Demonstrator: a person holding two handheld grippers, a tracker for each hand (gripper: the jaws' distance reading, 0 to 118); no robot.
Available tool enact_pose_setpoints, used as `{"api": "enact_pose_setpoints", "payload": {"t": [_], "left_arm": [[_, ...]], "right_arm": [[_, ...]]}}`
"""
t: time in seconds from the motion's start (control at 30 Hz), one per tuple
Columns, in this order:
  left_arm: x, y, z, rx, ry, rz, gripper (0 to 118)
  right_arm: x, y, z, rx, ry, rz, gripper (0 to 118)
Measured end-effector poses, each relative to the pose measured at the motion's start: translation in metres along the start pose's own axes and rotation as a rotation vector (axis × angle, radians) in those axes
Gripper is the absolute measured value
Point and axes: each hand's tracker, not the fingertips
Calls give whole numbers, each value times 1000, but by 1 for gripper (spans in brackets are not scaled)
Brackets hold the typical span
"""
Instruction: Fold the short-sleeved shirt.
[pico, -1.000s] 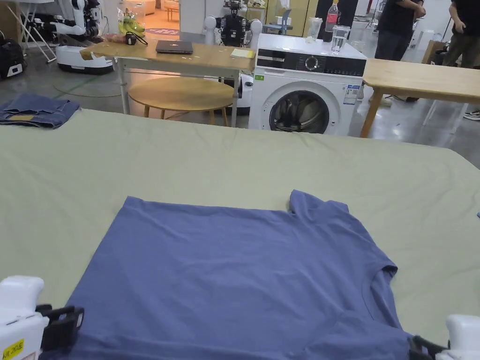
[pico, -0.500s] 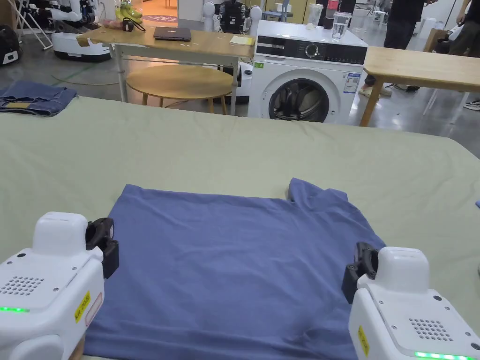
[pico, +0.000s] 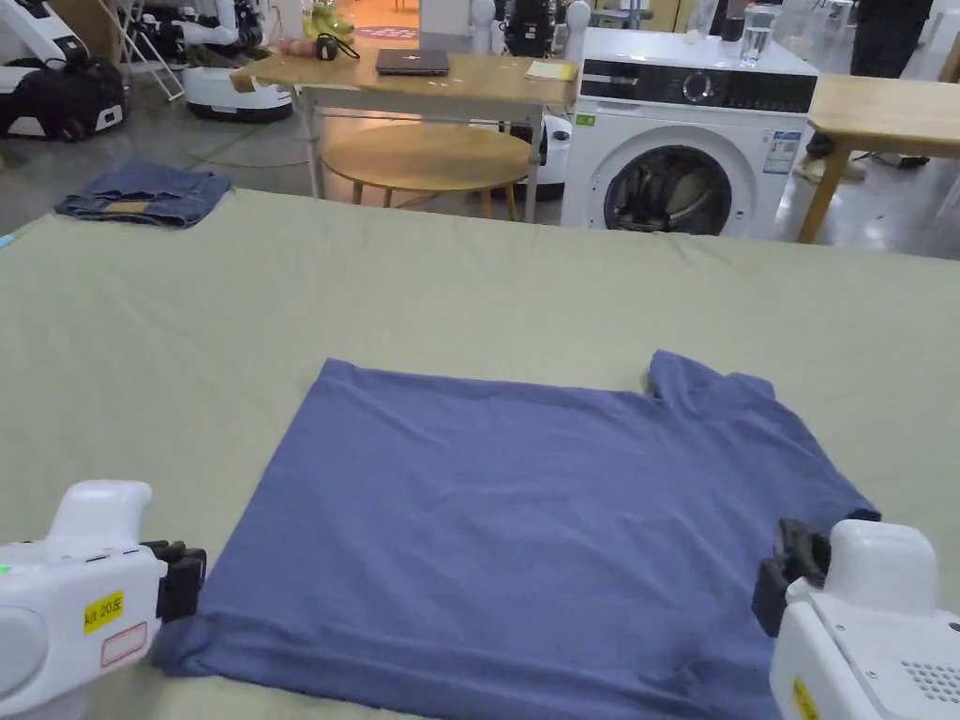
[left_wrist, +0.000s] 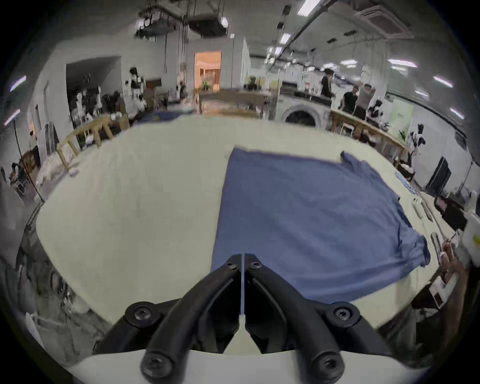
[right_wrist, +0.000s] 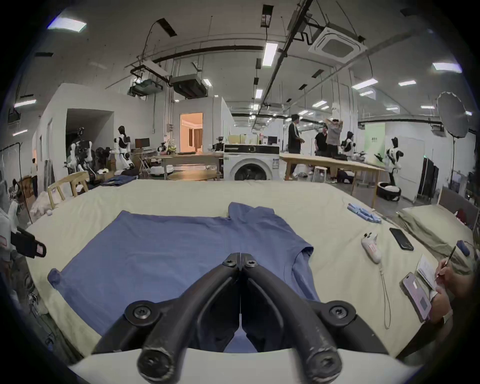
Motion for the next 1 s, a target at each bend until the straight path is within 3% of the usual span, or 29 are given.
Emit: {"api": "enact_pose_setpoints", "payload": {"t": [0.03, 0.1, 0.13, 0.27, 0.33, 0.43, 0.57, 0.63, 0.67, 0.77, 1.0], "left_arm": [[-7, 0, -6, -40, 4, 19, 0], [-20, -2, -19, -103, 2, 62, 35], [-24, -3, -25, -128, 4, 75, 45], [-29, -10, -60, -243, -8, 96, 55], [-26, -16, -76, -306, 23, 62, 55], [-15, -15, -65, -246, 40, 46, 51], [4, -22, -60, -227, 34, -112, 3], [7, -22, -61, -239, 13, -98, 1], [9, -22, -62, -239, 24, -102, 1], [5, -23, -59, -235, 20, -95, 1], [0, -26, -54, -222, 1, -64, 1]], "right_arm": [[1, -2, -1, -9, -4, 2, 0], [1, -5, -3, -33, -11, 13, 0], [1, -6, -3, -35, -11, 16, 0], [4, -10, -2, -50, -22, 38, 0], [7, -12, -1, -57, -29, 49, 0], [16, -15, 1, -84, -42, 59, 0], [37, -20, 5, -151, -73, 63, 0], [51, -22, 5, -216, -85, 60, 0], [61, -22, 4, -264, -95, 55, 7], [88, -24, -1, -399, -98, 14, 55], [125, -61, -26, -632, -71, -3, 56]]}}
